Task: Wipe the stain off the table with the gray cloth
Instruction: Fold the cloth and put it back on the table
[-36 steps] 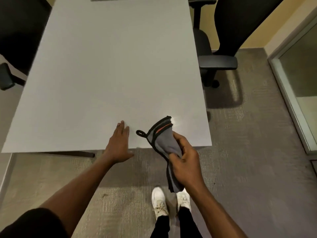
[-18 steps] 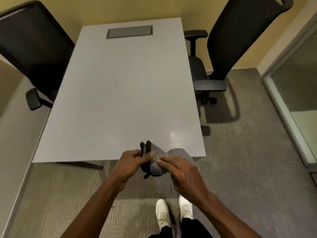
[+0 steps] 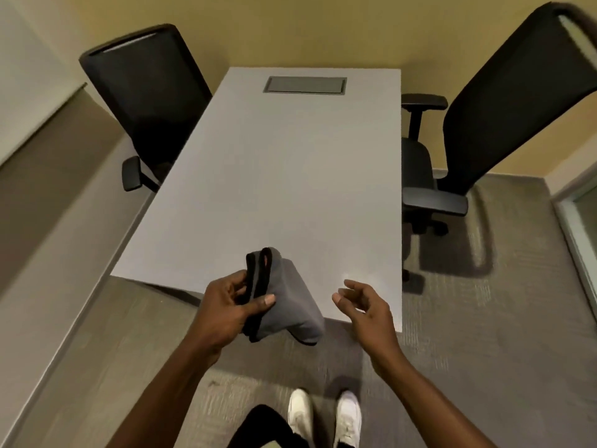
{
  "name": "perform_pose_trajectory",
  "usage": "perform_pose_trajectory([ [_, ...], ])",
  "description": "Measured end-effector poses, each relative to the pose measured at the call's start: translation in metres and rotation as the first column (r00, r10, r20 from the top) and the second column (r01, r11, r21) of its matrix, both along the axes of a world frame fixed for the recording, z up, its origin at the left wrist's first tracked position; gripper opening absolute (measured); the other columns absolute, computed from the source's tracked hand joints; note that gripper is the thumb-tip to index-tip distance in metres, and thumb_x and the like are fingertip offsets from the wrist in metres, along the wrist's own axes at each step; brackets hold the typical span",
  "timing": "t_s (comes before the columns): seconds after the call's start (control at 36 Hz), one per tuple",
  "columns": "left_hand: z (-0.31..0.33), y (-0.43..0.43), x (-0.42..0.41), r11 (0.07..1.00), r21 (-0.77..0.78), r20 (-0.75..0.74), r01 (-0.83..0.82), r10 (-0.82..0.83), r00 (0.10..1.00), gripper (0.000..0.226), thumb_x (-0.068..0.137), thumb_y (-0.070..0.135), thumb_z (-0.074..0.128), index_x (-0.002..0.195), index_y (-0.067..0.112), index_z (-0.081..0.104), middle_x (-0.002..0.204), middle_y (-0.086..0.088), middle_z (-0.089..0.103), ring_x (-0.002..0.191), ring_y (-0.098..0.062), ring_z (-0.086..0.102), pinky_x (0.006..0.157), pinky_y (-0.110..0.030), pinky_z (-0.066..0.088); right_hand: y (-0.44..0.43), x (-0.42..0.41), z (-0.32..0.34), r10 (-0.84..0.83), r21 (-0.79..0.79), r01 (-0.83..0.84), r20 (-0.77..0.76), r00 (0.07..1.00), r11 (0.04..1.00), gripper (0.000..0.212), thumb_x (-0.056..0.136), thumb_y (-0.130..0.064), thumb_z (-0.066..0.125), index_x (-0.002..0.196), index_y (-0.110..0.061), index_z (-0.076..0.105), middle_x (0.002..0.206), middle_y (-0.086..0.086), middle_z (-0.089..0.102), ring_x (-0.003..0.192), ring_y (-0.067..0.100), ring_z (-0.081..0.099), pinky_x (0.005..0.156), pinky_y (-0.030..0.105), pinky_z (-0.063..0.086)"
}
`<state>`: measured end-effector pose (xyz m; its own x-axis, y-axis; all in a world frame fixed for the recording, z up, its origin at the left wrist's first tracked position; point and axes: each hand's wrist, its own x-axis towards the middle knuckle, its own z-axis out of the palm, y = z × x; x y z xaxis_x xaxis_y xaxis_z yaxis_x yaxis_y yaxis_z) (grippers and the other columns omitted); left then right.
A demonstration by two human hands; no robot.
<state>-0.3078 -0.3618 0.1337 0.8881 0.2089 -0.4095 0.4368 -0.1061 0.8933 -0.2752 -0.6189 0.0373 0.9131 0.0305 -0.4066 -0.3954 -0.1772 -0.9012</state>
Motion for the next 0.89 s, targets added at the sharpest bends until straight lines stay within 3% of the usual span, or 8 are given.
perform_pose_trajectory([
  [0.08,0.012,0.015,-0.004,1.0,-0.012,0.06,-0.011,0.012,0.998,0.037,0.092,0.0,0.083,0.126,0.015,0.079,0.116,-0.004,0.087,0.108,-0.02,0.085,0.088,-0.037,0.071,0.017,0.022,-0.002,0.099,0.069,-0.091,-0.112,0.989,0.993,0.052,0.091,-0.048,0.078,0.136,-0.025,0.067,0.122,0.0,0.077,0.112,0.015,0.074,0.103,0.042,0.06],
  [0.17,0.02,0.031,-0.007,1.0,-0.022,0.097,-0.007,0.009,0.995,0.035,0.094,-0.001,0.081,0.124,0.016,0.079,0.114,0.0,0.088,0.104,-0.013,0.084,0.079,-0.027,0.068,0.044,0.038,0.007,0.168,0.239,-0.114,-0.217,0.962,0.964,0.047,0.092,-0.047,0.078,0.128,-0.018,0.073,0.119,0.007,0.079,0.103,0.021,0.077,0.095,0.04,0.063],
  [0.28,0.016,0.066,-0.005,0.996,0.086,0.127,-0.004,-0.007,0.992,0.031,0.094,0.008,0.085,0.121,0.023,0.081,0.115,0.004,0.087,0.109,-0.014,0.083,0.093,-0.042,0.07,0.078,0.048,0.025,0.179,0.363,-0.082,-0.244,0.953,0.928,0.031,0.094,-0.041,0.078,0.113,-0.017,0.082,0.113,0.007,0.082,0.1,0.024,0.077,0.088,0.041,0.059],
  [0.36,0.001,0.099,-0.003,0.942,0.335,0.127,-0.016,-0.029,0.992,0.024,0.094,0.022,0.089,0.116,0.027,0.081,0.106,0.012,0.085,0.102,-0.005,0.08,0.093,-0.046,0.068,0.103,0.054,0.035,0.118,0.337,-0.05,-0.184,0.976,0.94,0.024,0.09,-0.028,0.084,0.109,-0.014,0.082,0.108,0.009,0.082,0.101,0.028,0.076,0.084,0.039,0.06],
  [0.42,-0.01,0.121,-0.001,0.92,0.391,0.116,-0.033,-0.014,0.993,0.022,0.094,0.027,0.09,0.114,0.027,0.081,0.102,0.013,0.084,0.096,-0.005,0.08,0.089,-0.049,0.07,0.119,0.058,0.041,0.087,0.323,-0.042,-0.126,0.988,0.946,0.023,0.089,-0.017,0.084,0.111,-0.012,0.08,0.107,0.009,0.083,0.104,0.029,0.078,0.083,0.039,0.061],
  [0.64,-0.03,0.205,0.015,0.964,0.244,0.114,-0.107,0.081,0.99,0.022,0.094,0.024,0.09,0.114,0.023,0.081,0.106,0.008,0.086,0.098,-0.005,0.081,0.095,-0.05,0.069,0.194,0.074,0.061,0.08,0.146,-0.091,0.08,0.994,0.985,0.026,0.082,-0.016,0.09,0.104,-0.011,0.077,0.098,0.008,0.083,0.096,0.027,0.079,0.081,0.038,0.063],
  [0.72,-0.032,0.231,0.024,0.979,0.172,0.086,-0.109,0.095,0.992,0.032,0.089,0.033,0.094,0.117,0.023,0.082,0.108,0.006,0.087,0.103,-0.014,0.083,0.096,-0.051,0.069,0.221,0.08,0.066,0.083,0.05,-0.091,0.147,0.986,0.995,0.024,0.08,-0.021,0.092,0.098,-0.017,0.077,0.095,0.001,0.082,0.092,0.021,0.079,0.083,0.035,0.065],
  [0.89,-0.029,0.268,0.059,0.962,0.242,0.107,-0.125,0.102,0.989,0.037,0.087,0.041,0.094,0.112,0.018,0.079,0.104,0.005,0.084,0.099,-0.014,0.08,0.084,-0.03,0.065,0.255,0.092,0.073,0.064,-0.031,-0.058,0.228,0.971,0.998,0.02,0.082,-0.021,0.09,0.096,-0.022,0.076,0.091,-0.007,0.08,0.086,0.011,0.077,0.077,0.021,0.063],
])
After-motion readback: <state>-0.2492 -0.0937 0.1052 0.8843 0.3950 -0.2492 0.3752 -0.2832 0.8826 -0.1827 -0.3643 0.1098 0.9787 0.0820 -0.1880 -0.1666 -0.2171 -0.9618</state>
